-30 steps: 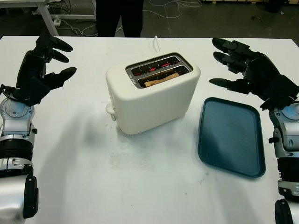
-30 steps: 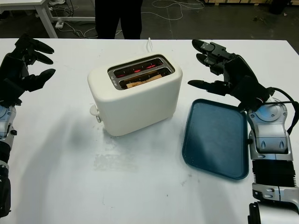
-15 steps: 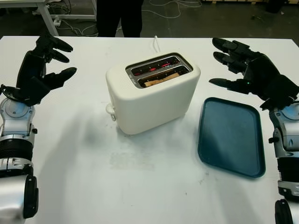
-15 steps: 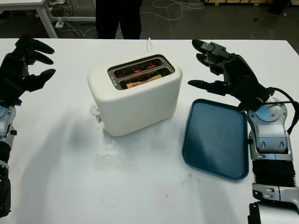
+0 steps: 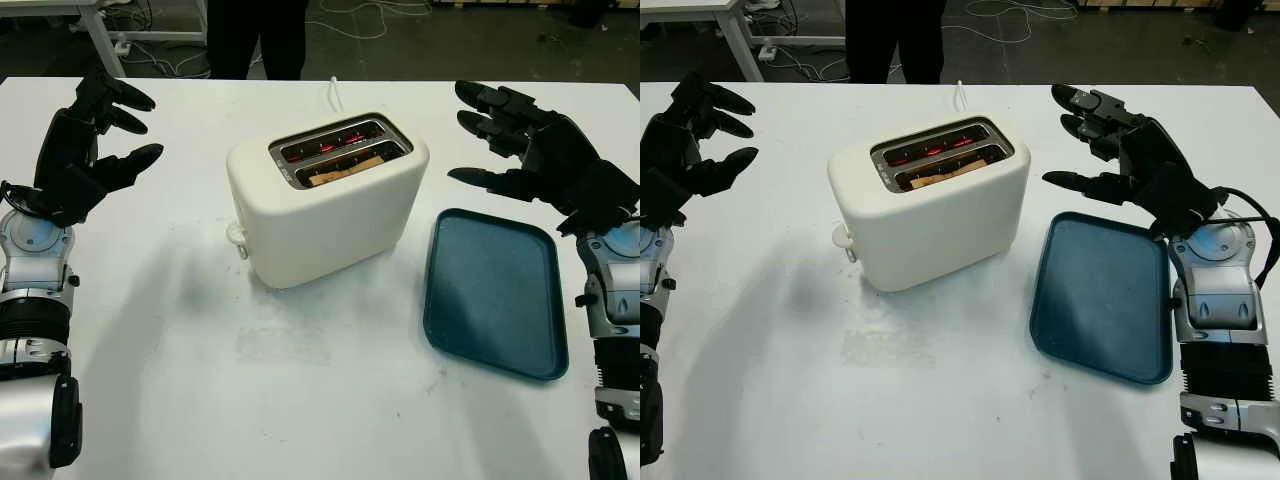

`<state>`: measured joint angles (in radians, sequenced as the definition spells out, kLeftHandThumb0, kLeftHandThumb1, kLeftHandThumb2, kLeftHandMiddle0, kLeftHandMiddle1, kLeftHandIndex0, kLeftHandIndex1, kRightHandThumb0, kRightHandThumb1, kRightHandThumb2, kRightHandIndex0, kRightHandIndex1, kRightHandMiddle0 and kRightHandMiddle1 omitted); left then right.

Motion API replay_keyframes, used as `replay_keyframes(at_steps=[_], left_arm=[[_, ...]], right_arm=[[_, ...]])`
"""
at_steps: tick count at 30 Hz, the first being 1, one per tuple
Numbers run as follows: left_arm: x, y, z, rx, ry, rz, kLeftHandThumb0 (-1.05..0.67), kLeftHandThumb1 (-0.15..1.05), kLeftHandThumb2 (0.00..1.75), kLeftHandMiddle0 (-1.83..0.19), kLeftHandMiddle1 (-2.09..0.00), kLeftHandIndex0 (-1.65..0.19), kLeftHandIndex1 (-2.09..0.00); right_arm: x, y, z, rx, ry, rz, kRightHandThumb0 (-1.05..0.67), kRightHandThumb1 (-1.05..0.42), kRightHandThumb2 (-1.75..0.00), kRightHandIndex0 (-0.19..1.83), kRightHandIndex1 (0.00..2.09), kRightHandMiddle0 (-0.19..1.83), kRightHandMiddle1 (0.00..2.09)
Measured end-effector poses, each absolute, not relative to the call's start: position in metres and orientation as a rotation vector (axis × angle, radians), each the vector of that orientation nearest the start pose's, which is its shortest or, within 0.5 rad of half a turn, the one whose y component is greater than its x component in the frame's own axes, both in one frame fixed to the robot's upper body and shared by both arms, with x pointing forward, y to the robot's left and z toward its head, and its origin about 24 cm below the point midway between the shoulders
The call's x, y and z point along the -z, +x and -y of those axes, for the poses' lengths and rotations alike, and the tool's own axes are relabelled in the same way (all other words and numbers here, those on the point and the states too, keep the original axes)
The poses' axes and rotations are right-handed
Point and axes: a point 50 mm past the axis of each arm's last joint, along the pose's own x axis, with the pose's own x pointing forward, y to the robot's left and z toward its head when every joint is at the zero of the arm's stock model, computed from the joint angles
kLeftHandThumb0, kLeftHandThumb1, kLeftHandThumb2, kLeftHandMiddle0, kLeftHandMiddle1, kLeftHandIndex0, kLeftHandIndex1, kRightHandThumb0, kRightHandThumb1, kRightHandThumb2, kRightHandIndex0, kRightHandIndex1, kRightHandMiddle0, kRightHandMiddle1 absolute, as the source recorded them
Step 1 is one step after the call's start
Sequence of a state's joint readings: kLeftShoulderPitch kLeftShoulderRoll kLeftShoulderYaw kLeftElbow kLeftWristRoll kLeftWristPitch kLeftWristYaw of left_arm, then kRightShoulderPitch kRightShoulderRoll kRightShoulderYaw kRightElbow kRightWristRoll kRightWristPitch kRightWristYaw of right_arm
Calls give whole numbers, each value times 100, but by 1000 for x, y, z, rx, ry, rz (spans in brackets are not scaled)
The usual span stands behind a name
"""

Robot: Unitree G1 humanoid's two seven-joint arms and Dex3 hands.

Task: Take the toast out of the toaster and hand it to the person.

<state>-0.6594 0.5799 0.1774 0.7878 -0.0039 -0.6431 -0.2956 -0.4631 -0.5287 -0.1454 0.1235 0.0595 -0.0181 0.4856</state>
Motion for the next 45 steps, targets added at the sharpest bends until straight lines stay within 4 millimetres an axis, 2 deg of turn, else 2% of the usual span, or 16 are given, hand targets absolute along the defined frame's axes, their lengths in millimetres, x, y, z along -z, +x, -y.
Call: replay_keyframes(at_steps=[26, 36, 45], left_arm=[[-174, 340, -280, 74, 556, 498, -105, 92, 32, 0, -163, -1, -154], [-174, 341, -280, 80, 557, 495, -105, 92, 32, 0, -165, -2, -154], [-173, 341, -280, 86, 557, 487, -105, 92, 33, 0, -164, 0, -154]], right_arm=[[-182, 319, 232, -326, -504, 295, -47, -83, 0, 28, 0, 29, 0], [-182, 319, 232, -326, -503, 295, -55, -84, 0, 28, 1, 29, 0], [-182, 319, 232, -326, -502, 292, -53, -84, 0, 27, 0, 29, 0]])
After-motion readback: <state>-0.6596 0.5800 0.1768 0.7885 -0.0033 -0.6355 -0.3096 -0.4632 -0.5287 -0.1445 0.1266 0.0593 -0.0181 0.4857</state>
